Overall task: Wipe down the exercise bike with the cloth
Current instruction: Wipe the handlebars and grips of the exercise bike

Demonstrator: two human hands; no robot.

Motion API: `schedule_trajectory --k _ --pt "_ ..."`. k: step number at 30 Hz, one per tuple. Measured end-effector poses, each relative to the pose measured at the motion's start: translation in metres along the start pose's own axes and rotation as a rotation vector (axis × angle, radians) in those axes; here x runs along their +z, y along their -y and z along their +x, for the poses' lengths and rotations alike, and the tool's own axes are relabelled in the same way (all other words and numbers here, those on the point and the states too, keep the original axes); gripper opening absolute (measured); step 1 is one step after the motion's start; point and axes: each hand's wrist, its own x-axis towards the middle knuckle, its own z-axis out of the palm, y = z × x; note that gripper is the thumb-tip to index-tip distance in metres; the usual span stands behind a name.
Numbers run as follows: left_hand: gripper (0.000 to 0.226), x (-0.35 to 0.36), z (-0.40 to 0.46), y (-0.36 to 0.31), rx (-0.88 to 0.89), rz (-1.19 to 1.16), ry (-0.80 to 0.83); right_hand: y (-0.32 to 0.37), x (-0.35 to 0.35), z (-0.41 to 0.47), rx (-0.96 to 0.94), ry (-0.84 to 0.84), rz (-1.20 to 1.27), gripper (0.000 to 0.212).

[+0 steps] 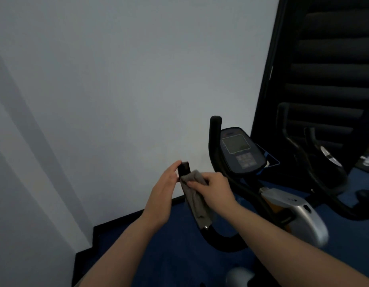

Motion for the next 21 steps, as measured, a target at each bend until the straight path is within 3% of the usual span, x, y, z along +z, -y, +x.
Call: schedule_trajectory --k 2,5,12,16,21 --pt "0.054 0.000 -0.001 0.002 0.022 -0.018 0.005 0.014 -0.003 0.013 -0.059 0.041 -0.052 0.006" --pt "0.042 0.001 0.000 0.008 0.066 -0.040 0.007 0.015 0.014 0.006 -0.087 0.005 -0.037 0.014" --pt "0.060 -0.001 0.003 0.018 0.086 -0.086 0.053 0.008 0.026 -0.013 -0.035 0.039 -0.155 0.031" --pt "0.047 -0.002 0.001 0.017 0.109 -0.081 0.052 0.016 0.034 -0.004 -0.042 -0.063 -0.152 0.039" --pt "0.052 -0.004 0.002 0.020 0.122 -0.102 0.074 0.005 0.036 -0.018 -0.015 -0.103 -0.225 0.023"
